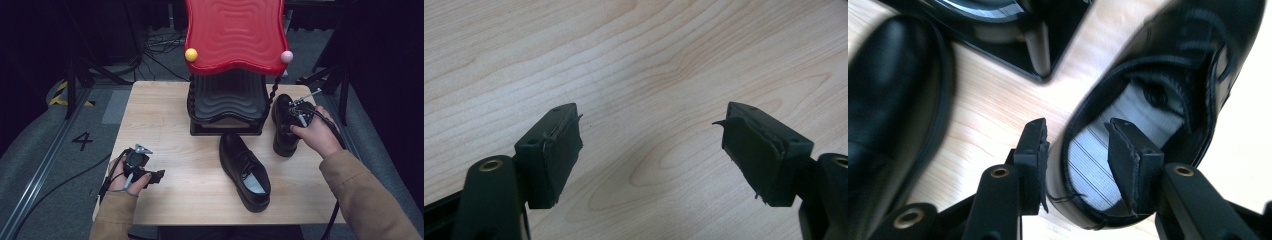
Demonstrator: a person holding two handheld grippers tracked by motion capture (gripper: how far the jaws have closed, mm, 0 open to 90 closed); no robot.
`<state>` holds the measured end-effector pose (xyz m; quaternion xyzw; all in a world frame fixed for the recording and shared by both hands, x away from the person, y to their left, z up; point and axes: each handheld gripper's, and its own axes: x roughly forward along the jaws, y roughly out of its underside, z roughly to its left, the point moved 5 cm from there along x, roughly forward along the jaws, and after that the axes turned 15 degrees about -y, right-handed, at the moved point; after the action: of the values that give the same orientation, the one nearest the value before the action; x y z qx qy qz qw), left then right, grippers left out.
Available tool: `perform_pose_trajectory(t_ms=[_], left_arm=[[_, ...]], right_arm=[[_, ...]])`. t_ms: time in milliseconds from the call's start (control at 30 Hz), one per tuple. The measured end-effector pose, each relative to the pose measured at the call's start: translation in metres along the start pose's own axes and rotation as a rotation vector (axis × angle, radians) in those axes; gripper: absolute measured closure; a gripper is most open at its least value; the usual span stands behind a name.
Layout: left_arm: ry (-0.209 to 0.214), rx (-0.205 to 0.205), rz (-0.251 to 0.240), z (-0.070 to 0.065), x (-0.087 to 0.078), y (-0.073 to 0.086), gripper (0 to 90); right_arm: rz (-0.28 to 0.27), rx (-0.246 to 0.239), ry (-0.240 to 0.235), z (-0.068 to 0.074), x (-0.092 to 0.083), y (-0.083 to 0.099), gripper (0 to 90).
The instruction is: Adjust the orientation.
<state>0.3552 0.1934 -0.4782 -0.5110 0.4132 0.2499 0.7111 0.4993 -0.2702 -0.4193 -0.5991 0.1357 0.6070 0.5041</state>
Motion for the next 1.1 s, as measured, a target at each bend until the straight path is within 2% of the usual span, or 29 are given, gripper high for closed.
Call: perform_pose_trajectory(t_ms=[67, 100, 167, 200, 233, 333, 400, 467, 667, 767, 933, 1100], left_arm=[[0.005, 0.002, 0.002, 0.000, 0.001, 0.000, 24.2], [0.005, 0.002, 0.002, 0.000, 0.001, 0.000, 24.2], [0.004, 0.000, 0.005, 0.001, 0.002, 0.000, 24.3], [0.008, 0.002, 0.004, 0.001, 0.002, 0.000, 24.2], [0.008, 0.002, 0.004, 0.001, 0.002, 0.000, 24.2], [0.006, 0.002, -0.003, 0.000, 0.002, -0.001, 24.2], [0.007, 0.001, -0.002, 0.000, 0.001, -0.001, 24.2], [0.007, 0.002, -0.002, 0.001, 0.001, -0.001, 24.2], [0.009, 0.001, -0.001, 0.001, 0.000, -0.002, 24.2], [0.006, 0.003, -0.002, 0.001, 0.001, -0.002, 24.2], [0.004, -0.007, -0.006, 0.003, 0.002, -0.003, 24.2], [0.011, 0.009, -0.002, 0.000, 0.004, -0.007, 24.1]], right_arm=[[0.060, 0.039, -0.018, -0.007, 0.009, 0.000, 58.2], [0.060, 0.039, -0.018, -0.007, 0.009, 0.000, 58.2], [0.155, 0.098, -0.050, -0.011, 0.021, 0.004, 58.9], [0.207, 0.131, -0.079, -0.012, 0.030, 0.006, 64.8], [0.207, 0.131, -0.079, -0.012, 0.030, 0.006, 64.8], [0.248, 0.159, -0.114, -0.009, 0.037, 0.005, 77.9], [0.273, 0.154, -0.108, -0.008, 0.041, 0.006, 80.9], [0.289, 0.172, -0.127, -0.007, 0.044, 0.006, 83.7], [0.264, 0.169, -0.159, -0.010, 0.043, 0.008, 85.2], [0.256, 0.122, -0.147, -0.008, 0.043, 0.009, 85.0], [0.247, 0.078, -0.141, -0.008, 0.039, 0.010, 84.4], [0.214, 0.026, -0.127, 0.001, 0.022, 0.017, 83.5]])
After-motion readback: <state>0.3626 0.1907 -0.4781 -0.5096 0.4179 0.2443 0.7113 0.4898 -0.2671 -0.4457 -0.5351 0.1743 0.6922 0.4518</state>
